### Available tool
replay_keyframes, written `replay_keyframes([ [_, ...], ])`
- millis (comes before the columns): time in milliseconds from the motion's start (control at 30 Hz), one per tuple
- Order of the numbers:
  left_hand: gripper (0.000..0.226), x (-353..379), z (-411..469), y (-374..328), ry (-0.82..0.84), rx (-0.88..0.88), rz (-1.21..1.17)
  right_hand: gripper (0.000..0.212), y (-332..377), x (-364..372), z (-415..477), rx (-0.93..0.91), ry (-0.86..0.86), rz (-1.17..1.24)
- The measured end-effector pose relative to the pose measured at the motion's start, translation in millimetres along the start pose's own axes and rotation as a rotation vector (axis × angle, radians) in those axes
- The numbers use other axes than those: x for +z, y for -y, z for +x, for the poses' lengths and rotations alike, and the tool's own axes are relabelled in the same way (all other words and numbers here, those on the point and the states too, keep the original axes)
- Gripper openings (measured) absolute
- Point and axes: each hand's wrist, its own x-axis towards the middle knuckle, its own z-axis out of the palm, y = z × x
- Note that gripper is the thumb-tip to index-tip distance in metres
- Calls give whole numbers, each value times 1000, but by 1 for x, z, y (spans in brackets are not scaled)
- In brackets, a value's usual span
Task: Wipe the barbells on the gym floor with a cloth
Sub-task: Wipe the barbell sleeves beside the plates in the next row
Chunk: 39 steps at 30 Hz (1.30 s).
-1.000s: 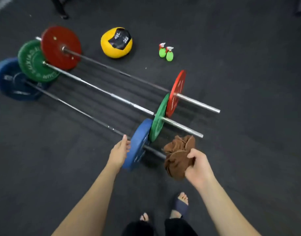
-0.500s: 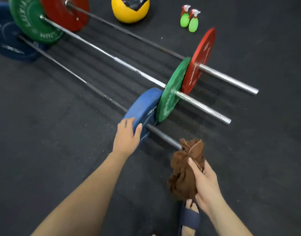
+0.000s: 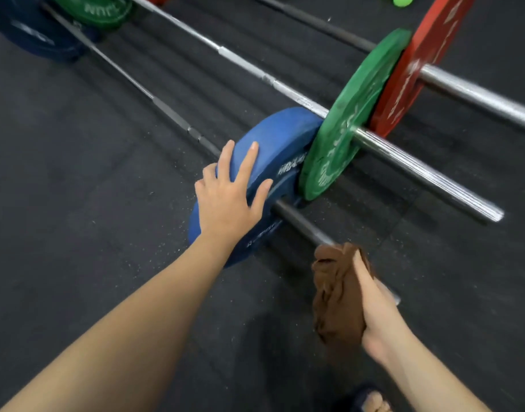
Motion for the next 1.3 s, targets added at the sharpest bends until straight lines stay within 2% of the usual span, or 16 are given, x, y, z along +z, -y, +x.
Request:
replay_keyframes([
  [100, 69, 2, -1, 4, -29, 12, -3, 59, 17, 15, 49, -50, 77, -43],
  [200, 73, -1, 1, -4, -42, -5, -34, 47, 15, 35, 76, -199, 110, -188],
  [367, 77, 12, 2, -7, -144, -23, 28, 31, 15, 54, 109, -329, 170, -291],
  [500, 73, 14, 4, -3, -157, -12, 12, 26, 27, 48, 115, -421, 64, -313],
  [533, 70, 12, 3, -3, -149, -25, 4, 31, 29, 46, 112, -430, 58, -340],
  [567, 66, 12, 1, -2, -141, -22, 2, 46, 29, 41, 113, -440, 50, -396],
  [633, 62, 14, -1, 0, -141, 14, 36, 75, 32, 31, 113, -521, -11, -602],
  [667, 61, 16, 0, 1, -147, 25, 48, 73, 33, 25, 112, -603, -42, -739],
  [767, 63, 23, 2, 3, -165, 6, 62, 31, 35, 15, 116, -977, -53, -1145],
  [800, 63, 23, 2, 3, -167, -7, 69, 25, 35, 15, 120, -1087, -24, -1290],
  [867, 64, 22, 0, 1, -173, -5, 80, 25, 32, 22, 126, -1188, 16, -1562],
  [967, 64, 17, 1, 0, -160, -11, 73, 31, 19, 36, 133, -1110, 44, -1746],
  [1133, 66, 19, 3, 2, -162, -1, 94, 47, -2, 46, 153, -1028, -9, -1860],
  [1233, 67, 22, 3, 2, -174, -15, 90, 66, -3, 47, 171, -1099, 64, -1758],
  [1300, 67, 21, 4, 1, -168, -25, 77, 71, -5, 49, 182, -1216, 91, -1828],
])
